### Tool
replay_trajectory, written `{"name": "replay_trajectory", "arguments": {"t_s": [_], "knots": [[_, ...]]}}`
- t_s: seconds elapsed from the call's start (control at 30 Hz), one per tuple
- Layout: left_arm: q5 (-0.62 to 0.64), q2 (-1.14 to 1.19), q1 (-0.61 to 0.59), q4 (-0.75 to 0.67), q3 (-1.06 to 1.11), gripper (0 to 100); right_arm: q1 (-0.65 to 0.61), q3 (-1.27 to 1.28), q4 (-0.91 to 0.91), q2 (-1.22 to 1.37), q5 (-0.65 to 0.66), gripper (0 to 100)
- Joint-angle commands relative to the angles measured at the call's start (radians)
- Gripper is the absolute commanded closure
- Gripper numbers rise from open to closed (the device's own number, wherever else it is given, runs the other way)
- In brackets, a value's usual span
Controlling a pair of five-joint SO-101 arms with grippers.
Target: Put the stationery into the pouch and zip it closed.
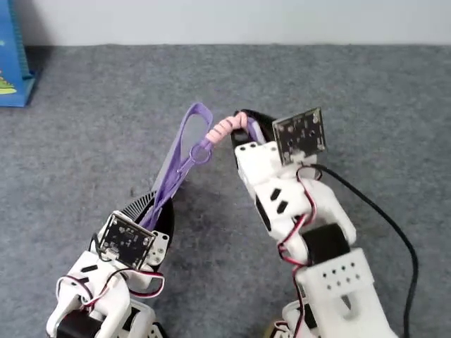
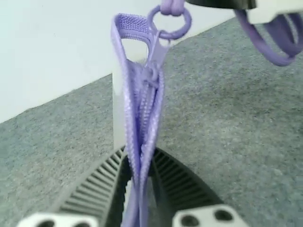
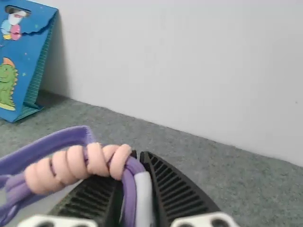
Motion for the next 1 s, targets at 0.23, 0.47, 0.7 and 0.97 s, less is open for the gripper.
{"name": "replay_trajectory", "arguments": {"t_s": [0.23,0.47,0.7,0.97], "knots": [[0.011,-0.014,-0.005,0.021,-0.021,99,0.045,-0.092,0.061,0.117,-0.044,99.1],[0.011,-0.014,-0.005,0.021,-0.019,99,-0.073,-0.129,0.453,0.008,0.018,85.0],[0.009,-0.014,-0.005,0.02,-0.019,99,-0.213,-0.192,0.638,-0.067,0.02,81.2],[0.006,-0.014,-0.005,0.017,-0.004,99,-0.341,-0.196,0.642,-0.097,0.018,81.2]]}}
